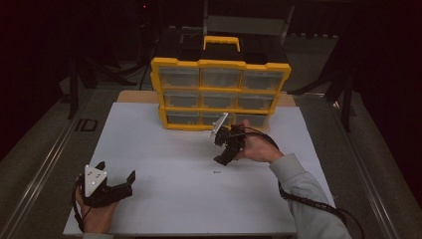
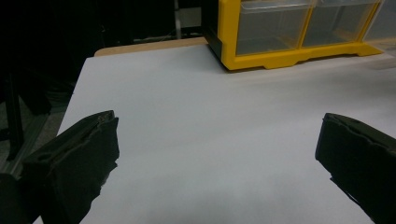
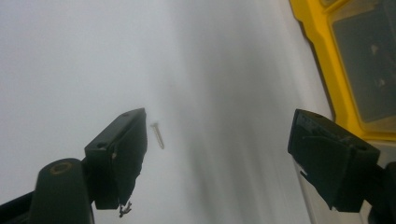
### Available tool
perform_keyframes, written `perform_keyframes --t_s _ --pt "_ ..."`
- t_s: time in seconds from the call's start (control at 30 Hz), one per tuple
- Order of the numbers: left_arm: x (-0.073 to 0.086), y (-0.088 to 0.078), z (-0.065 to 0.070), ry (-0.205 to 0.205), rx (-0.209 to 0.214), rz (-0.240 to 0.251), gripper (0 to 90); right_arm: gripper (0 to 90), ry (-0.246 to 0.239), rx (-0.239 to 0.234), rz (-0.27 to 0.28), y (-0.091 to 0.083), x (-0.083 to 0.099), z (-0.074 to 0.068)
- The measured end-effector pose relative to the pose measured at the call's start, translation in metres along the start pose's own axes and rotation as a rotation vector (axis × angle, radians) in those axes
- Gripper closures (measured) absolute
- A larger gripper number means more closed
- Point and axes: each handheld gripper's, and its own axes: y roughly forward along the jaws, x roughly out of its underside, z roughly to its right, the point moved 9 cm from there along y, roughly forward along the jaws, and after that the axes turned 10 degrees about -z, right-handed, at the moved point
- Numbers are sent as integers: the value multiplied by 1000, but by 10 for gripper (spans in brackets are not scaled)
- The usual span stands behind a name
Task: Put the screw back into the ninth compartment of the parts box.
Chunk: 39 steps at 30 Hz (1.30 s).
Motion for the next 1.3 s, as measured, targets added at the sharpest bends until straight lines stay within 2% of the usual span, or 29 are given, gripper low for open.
perform_keyframes --t_s 0.7,1.1,1.3 --pt "0 0 0 0 0 -2 3 196 -27 -43 -28 27 5 -15" --pt "0 0 0 -1 0 0 3 199 -26 -62 -38 41 9 -20" --pt "0 0 0 1 -1 0 3 199 -32 -65 -71 52 14 -22"
